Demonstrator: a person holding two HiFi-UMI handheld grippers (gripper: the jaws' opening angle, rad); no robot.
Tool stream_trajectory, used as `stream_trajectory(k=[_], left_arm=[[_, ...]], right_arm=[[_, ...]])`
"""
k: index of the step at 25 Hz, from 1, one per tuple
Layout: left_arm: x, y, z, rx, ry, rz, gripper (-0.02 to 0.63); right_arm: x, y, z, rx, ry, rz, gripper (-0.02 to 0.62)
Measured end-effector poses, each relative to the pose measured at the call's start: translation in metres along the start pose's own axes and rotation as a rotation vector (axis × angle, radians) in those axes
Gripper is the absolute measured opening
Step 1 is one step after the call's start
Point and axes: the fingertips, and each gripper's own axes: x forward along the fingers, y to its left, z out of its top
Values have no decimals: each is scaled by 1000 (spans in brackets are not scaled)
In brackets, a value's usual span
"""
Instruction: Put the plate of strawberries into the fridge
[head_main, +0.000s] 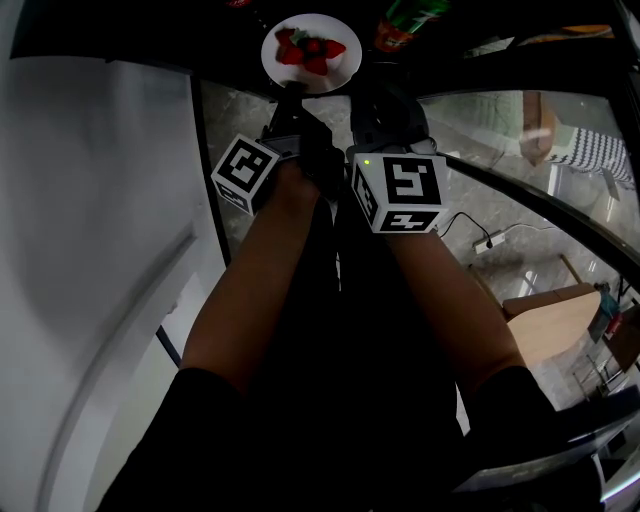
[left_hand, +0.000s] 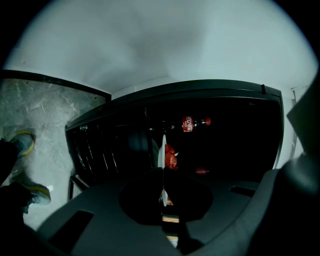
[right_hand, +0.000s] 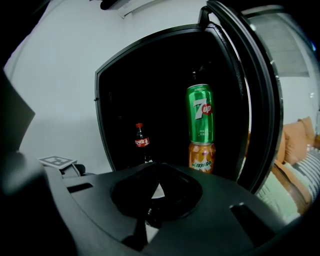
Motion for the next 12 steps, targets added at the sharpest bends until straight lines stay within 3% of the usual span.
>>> stream_trajectory(k=[12], left_arm=[[4,9,1,-20,-28,29,9]], right_arm=[[0,-4,-2,2,3,-1,4]])
